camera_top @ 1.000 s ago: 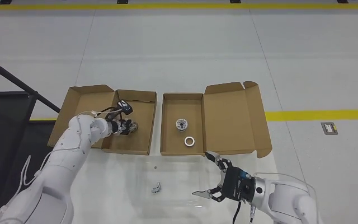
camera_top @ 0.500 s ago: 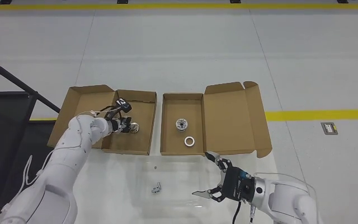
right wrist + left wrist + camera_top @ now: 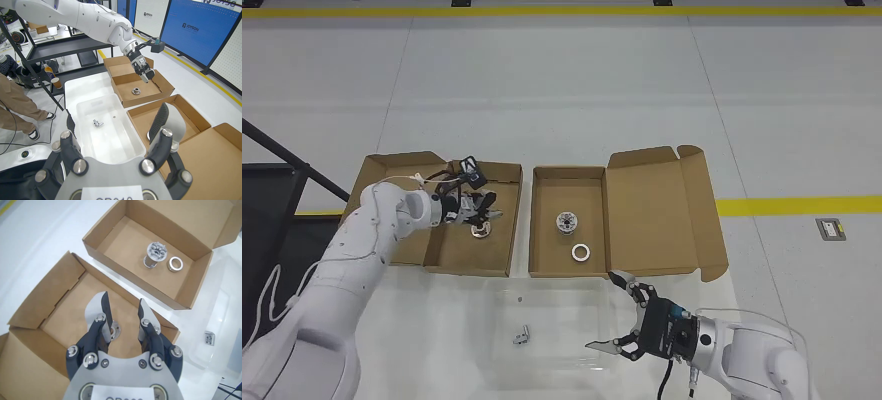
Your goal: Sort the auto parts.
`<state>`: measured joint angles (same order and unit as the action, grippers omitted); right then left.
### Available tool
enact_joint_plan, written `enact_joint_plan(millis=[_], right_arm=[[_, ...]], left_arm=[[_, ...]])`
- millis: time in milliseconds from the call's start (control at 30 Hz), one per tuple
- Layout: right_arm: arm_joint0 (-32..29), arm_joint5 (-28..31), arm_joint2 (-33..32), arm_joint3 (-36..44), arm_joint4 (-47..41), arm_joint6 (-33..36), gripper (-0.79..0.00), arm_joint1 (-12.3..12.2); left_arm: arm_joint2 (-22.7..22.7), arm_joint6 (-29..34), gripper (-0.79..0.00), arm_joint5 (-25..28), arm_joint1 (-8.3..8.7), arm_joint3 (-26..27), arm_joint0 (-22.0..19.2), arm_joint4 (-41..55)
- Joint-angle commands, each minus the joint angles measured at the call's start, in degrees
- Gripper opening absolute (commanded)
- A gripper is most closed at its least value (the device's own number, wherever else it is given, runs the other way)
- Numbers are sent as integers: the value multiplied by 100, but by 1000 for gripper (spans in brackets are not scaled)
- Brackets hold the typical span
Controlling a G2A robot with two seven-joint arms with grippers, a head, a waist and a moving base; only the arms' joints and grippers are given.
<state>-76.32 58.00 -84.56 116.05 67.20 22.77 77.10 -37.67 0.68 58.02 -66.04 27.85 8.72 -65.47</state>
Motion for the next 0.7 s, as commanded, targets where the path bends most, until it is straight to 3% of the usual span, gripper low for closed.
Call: enact_joint_plan(millis=[0,167,333,433,567,667], right_arm=[[0,0,0,0,0,0,0,0],[0,0,0,0,0,0,0,0],[0,0,0,0,0,0,0,0],[0,0,0,0,0,0,0,0],[0,0,0,0,0,0,0,0],[0,0,0,0,0,0,0,0]], left_arm=[[115,-80,-434,-2,138,460,131,88],[466,57,-428,-2,549,1489,312,608],[912,751,-394,-2,1024,2488,336,1348],[1198,1313,-249,-2,1316,3118,320,1868],[1523,2156,-157,-2,1702,3966,261,2713],[1751,2839,-3,-2,1973,4548,194,3365]])
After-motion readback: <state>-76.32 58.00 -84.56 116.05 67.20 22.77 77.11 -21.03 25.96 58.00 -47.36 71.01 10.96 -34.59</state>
